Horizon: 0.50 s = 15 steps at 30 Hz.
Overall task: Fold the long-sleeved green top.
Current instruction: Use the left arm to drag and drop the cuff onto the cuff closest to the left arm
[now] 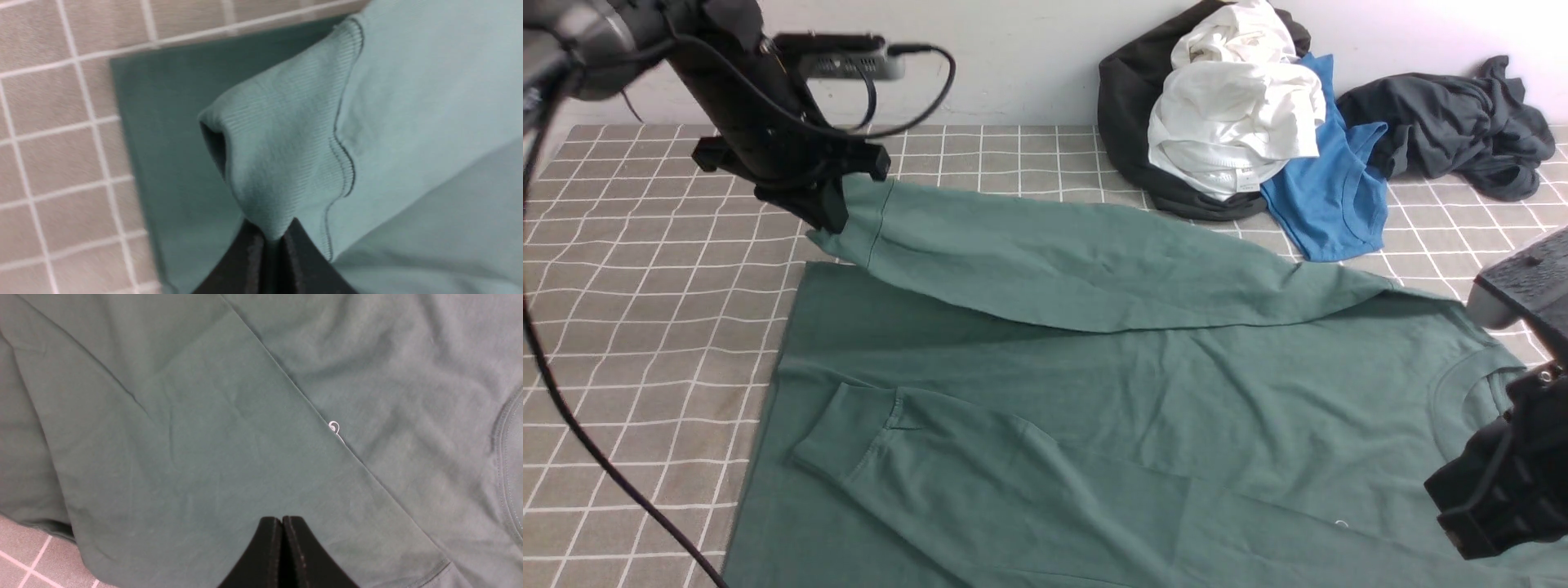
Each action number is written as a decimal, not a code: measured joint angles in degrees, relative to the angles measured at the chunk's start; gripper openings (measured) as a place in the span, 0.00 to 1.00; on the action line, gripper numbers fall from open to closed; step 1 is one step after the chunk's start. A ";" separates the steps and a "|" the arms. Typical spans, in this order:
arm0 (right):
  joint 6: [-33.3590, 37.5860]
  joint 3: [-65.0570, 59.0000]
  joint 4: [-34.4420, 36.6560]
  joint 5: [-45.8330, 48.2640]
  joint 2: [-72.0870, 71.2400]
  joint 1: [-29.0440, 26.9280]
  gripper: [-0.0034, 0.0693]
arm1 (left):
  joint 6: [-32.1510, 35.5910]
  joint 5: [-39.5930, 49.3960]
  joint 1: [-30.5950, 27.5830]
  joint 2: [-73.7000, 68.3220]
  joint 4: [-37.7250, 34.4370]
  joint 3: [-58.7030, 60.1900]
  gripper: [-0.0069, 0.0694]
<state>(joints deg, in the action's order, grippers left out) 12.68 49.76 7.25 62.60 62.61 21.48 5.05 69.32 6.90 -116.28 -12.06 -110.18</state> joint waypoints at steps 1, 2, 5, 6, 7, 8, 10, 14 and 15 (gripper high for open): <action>0.00 0.00 0.00 0.29 -0.58 0.00 0.03 | 0.00 0.12 0.22 4.58 -1.89 3.28 0.10; 0.00 0.00 0.00 0.30 -0.69 0.00 0.03 | 0.00 0.19 0.20 5.16 -2.07 3.76 0.10; 0.00 0.00 -0.75 1.43 -3.56 0.04 0.03 | 0.00 1.11 0.43 15.59 -3.38 14.72 0.10; 0.00 0.00 -0.89 1.80 -4.45 0.04 0.03 | 0.06 1.16 0.43 18.00 -3.38 18.70 0.10; 0.00 0.00 -0.94 1.93 -5.13 0.04 0.03 | 0.12 1.16 0.43 19.85 -3.38 20.71 0.10; 0.00 0.00 -1.01 2.24 -5.98 0.04 0.03 | 0.42 1.11 0.43 22.05 -3.38 24.04 0.10; 0.00 0.00 -1.01 2.79 -7.26 0.04 0.03 | 1.08 0.89 0.43 25.43 -3.54 29.92 0.10; 0.00 0.04 -0.29 4.25 -8.49 0.04 0.03 | 1.71 -2.40 0.43 33.38 -4.05 42.09 0.10; 0.00 0.04 -0.12 4.64 -8.48 0.04 0.03 | 1.76 -3.76 0.43 34.93 -4.11 44.87 0.10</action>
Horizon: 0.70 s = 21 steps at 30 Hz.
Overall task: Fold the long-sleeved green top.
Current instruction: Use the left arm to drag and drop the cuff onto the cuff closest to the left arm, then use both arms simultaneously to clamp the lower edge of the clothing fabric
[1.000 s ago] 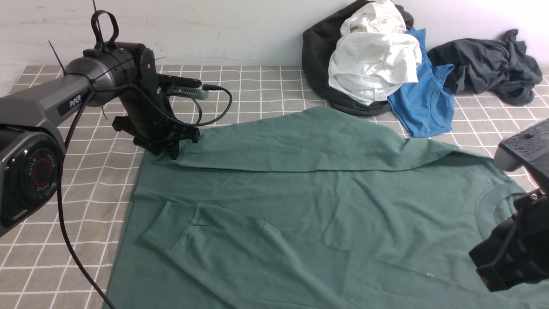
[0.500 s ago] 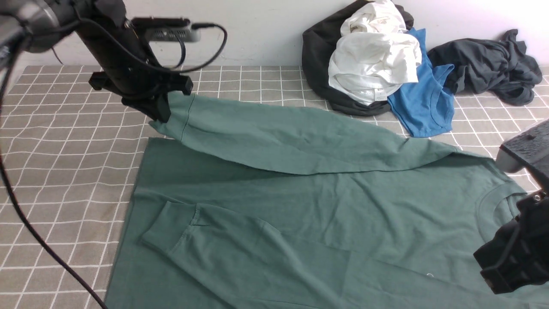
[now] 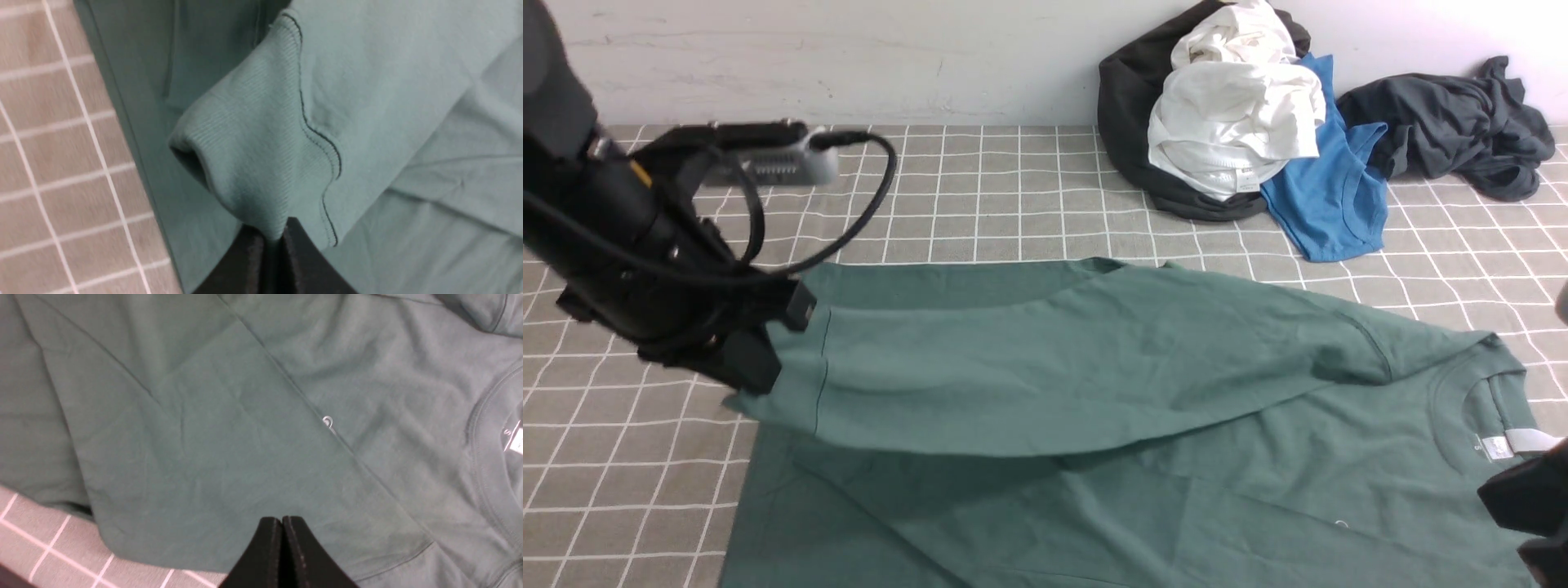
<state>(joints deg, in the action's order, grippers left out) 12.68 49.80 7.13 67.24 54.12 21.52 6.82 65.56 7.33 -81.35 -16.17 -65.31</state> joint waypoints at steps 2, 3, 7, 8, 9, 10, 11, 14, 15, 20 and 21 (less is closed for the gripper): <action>0.00 0.00 0.76 0.67 0.00 0.00 0.03 | 0.21 -2.76 0.00 2.30 -0.11 5.12 0.11; 0.06 0.00 0.84 0.81 0.00 0.00 0.03 | 0.21 -2.76 0.00 2.30 -0.16 5.12 0.11; 1.98 0.00 2.91 2.01 0.00 0.00 0.03 | 1.05 -6.49 0.00 3.45 -0.17 13.20 0.19; 2.48 0.00 3.66 2.35 0.00 0.00 0.03 | 1.70 -7.05 0.00 3.45 -0.17 14.61 0.22; 3.11 0.00 4.38 2.77 0.00 0.00 0.03 | 2.51 -7.42 0.00 3.45 -0.17 16.09 0.29; 3.19 0.00 4.62 2.84 0.00 0.00 0.03 | 2.63 -7.42 0.00 3.45 -0.17 16.24 0.30; 3.55 0.00 5.15 3.10 0.00 0.00 0.03 | 3.04 -7.42 0.00 3.45 -0.11 16.73 0.34; 4.49 0.00 6.91 4.05 0.00 0.00 0.03 | 5.02 -6.87 0.00 3.69 -0.33 17.08 0.54; 4.66 0.00 7.26 4.11 0.00 0.00 0.03 | 5.75 -6.30 0.24 4.09 -0.62 17.08 0.59; 4.84 0.00 8.38 4.13 0.00 1.11 0.03 | 9.89 -3.63 7.80 6.82 -0.49 17.29 0.69; 4.91 0.00 8.38 4.13 0.00 1.95 0.03 | 11.59 -2.89 12.00 7.39 0.46 17.53 0.70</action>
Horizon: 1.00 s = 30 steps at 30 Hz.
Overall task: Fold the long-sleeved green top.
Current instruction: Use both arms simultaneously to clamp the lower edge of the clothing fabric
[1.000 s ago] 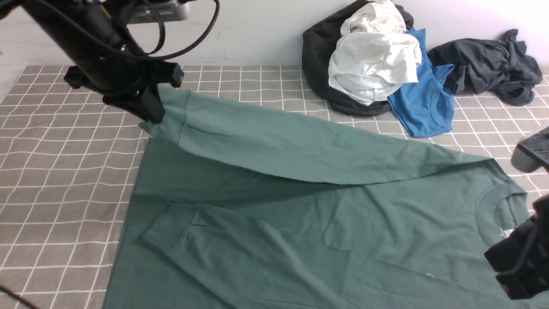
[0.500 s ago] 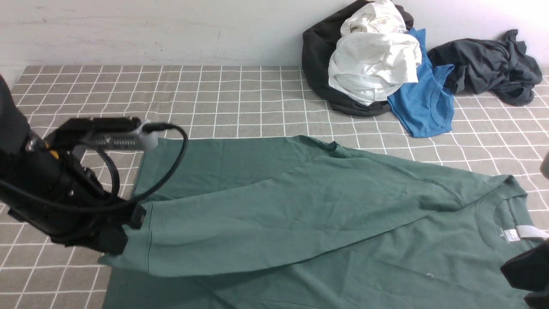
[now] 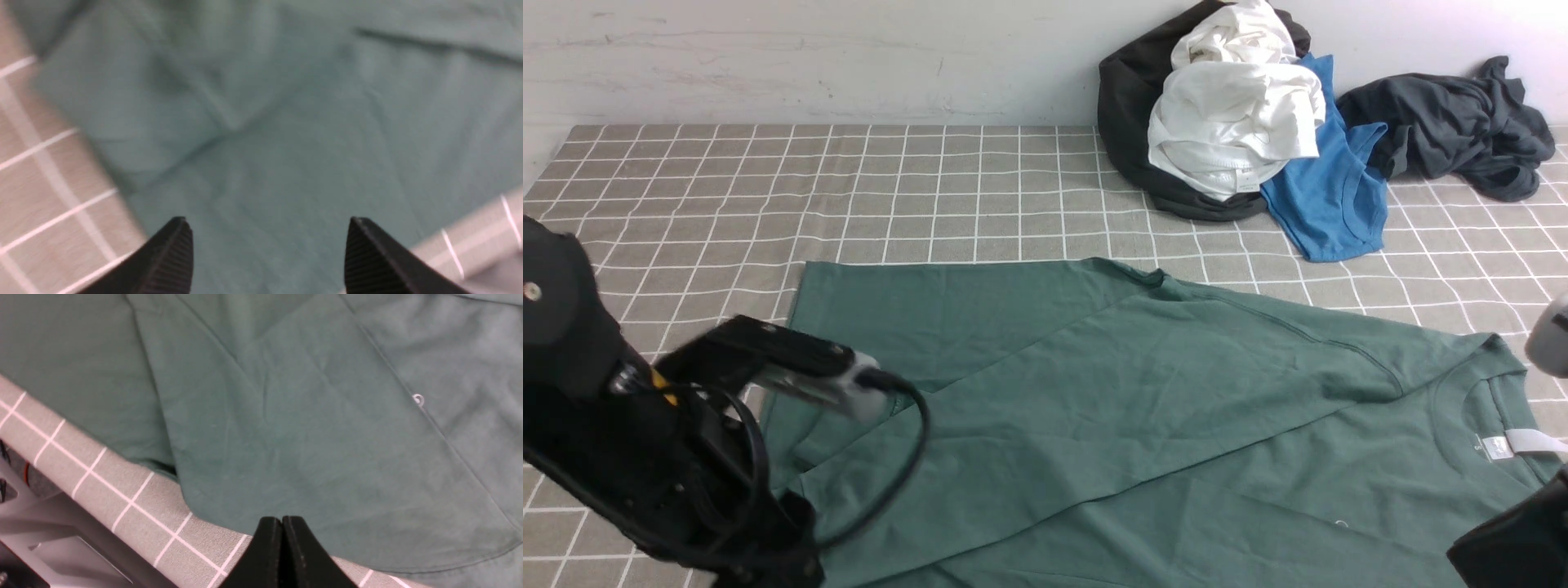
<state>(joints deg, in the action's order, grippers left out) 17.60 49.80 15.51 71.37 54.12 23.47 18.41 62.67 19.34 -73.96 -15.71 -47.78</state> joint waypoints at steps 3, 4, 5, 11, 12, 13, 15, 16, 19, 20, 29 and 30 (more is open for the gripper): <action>0.18 0.00 -0.66 0.05 0.00 2.86 0.03 | 3.10 1.37 10.53 0.40 3.45 1.91 0.70; 0.30 0.00 -1.34 0.05 0.00 3.79 0.03 | 4.46 1.49 14.56 0.40 5.69 3.59 0.70; 0.30 0.00 -1.46 0.05 0.00 3.90 0.03 | 4.67 1.44 15.78 0.40 6.03 4.23 0.70; 0.42 0.00 -3.50 0.19 0.00 4.91 0.03 | 6.26 -8.71 25.87 0.44 13.14 15.34 0.70; 0.42 0.00 -3.56 0.19 0.00 4.91 0.03 | 6.26 -9.04 25.92 0.44 13.14 15.58 0.70; 0.42 0.00 -3.56 0.19 0.00 4.91 0.03 | 6.26 -10.17 26.06 0.30 13.28 16.47 0.70; 0.48 0.00 -3.63 0.19 0.00 4.91 0.03 | 6.49 -12.35 26.13 -0.83 13.35 18.57 0.70; 0.48 0.00 -3.63 0.19 0.00 4.91 0.03 | 6.55 -12.89 26.13 -1.56 13.39 19.19 0.70; 0.52 0.00 -3.68 -0.10 0.00 4.91 0.03 | 6.72 -14.10 26.13 -3.15 13.39 19.87 0.70; 0.52 0.00 -3.68 -0.26 0.00 4.91 0.03 | 6.72 -14.75 26.13 -3.54 13.33 19.86 0.70; 0.52 0.00 -3.68 -0.36 0.00 4.91 0.03 | 9.05 -17.17 29.84 -6.53 14.31 19.86 0.70; 0.52 0.00 -3.68 -0.36 0.00 4.91 0.03 | 8.88 -17.55 30.18 -6.80 14.78 19.86 0.70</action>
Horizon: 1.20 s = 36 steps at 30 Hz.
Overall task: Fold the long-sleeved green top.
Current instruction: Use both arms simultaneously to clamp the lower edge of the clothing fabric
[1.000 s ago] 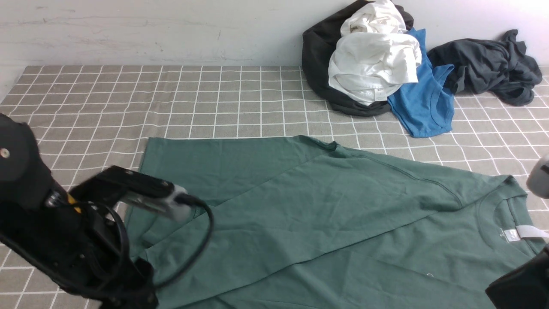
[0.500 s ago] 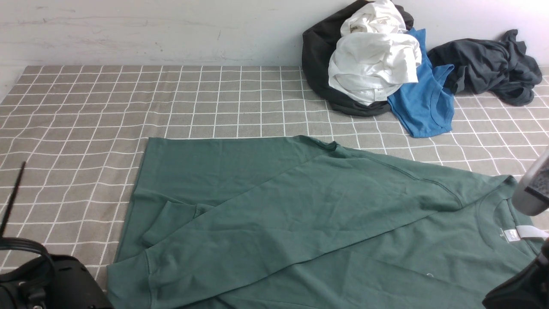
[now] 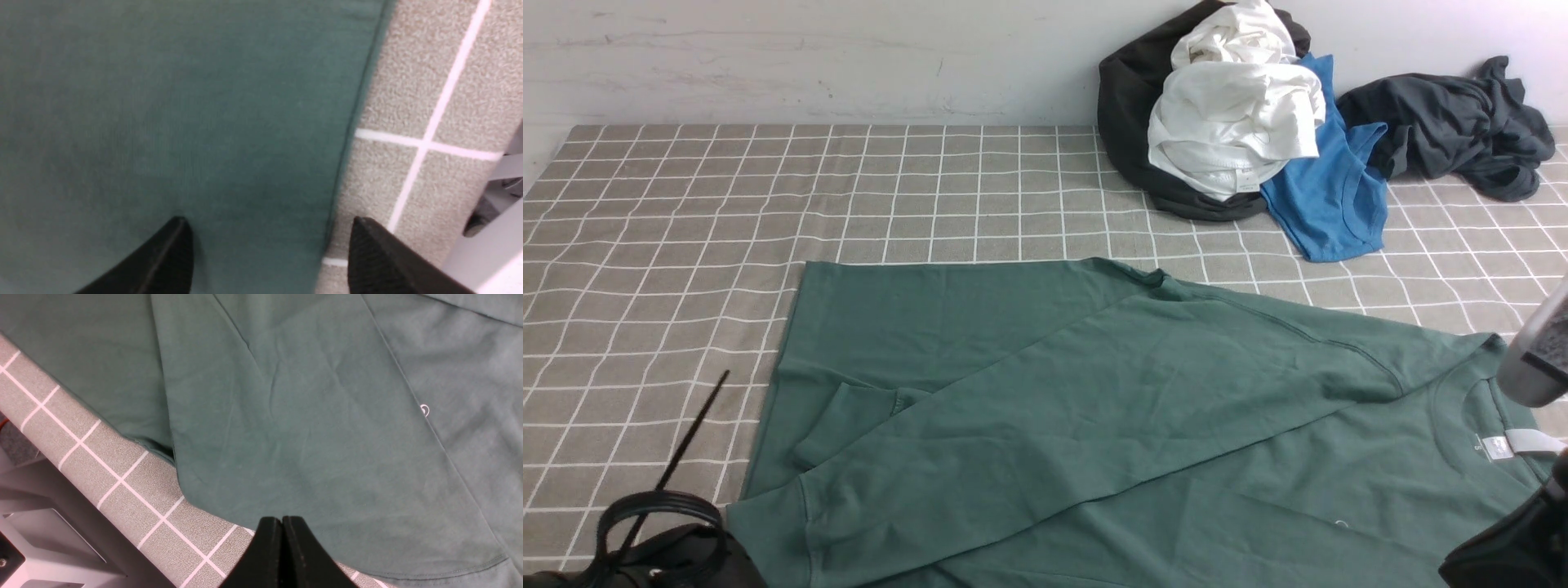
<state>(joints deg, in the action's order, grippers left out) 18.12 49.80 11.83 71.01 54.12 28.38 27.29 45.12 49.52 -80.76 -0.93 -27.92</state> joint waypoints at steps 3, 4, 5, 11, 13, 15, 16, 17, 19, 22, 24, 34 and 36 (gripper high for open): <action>0.00 0.00 0.00 0.00 0.00 0.00 0.03 | -2.54 -0.60 0.50 -0.52 2.70 -0.07 0.70; 0.00 0.00 0.00 -0.05 0.00 0.00 0.03 | -3.60 -0.55 0.50 -0.60 3.23 -0.07 0.70; 0.00 0.00 0.00 -0.05 0.00 0.00 0.03 | -5.07 -0.54 0.56 -0.59 4.10 -0.07 0.70; 0.00 0.00 0.00 -0.05 0.00 0.00 0.03 | -13.38 -0.66 0.75 -0.59 10.40 -0.29 0.61; 0.00 0.00 0.00 -0.05 0.00 0.00 0.03 | -14.55 -1.05 0.75 -0.66 11.83 -0.52 0.58; 0.00 0.00 0.00 -0.05 0.00 0.00 0.03 | -15.03 -1.33 0.75 -0.93 12.76 -1.21 0.52; 0.00 0.00 0.00 -0.05 0.00 0.00 0.03 | -15.26 -1.33 0.75 -0.93 12.81 -1.55 0.50; 0.00 0.00 0.00 -0.05 0.00 0.00 0.03 | -15.34 -1.33 0.75 -0.93 12.81 -1.87 0.48; 0.00 0.00 0.00 -0.05 0.00 0.00 0.03 | -15.39 -1.28 0.75 -0.93 12.81 -2.56 0.41; 0.00 0.00 0.00 -0.05 0.00 0.00 0.03 | -15.41 -1.22 0.75 -0.93 12.81 -2.70 0.32; 0.00 0.00 0.00 -0.05 0.00 0.00 0.03 | -15.52 -0.95 0.75 -0.93 12.81 -2.74 0.22; 5.51 0.00 -3.17 0.35 0.00 0.00 0.05 | -15.80 2.32 0.75 -0.93 12.70 -2.80 0.09; 10.47 0.00 -3.71 0.42 0.00 0.00 0.12 | -15.80 3.24 0.75 -0.93 12.47 -2.80 0.09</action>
<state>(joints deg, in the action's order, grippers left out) 28.59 49.80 8.12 71.43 54.12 28.38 11.49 48.36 50.27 -81.69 11.54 -30.72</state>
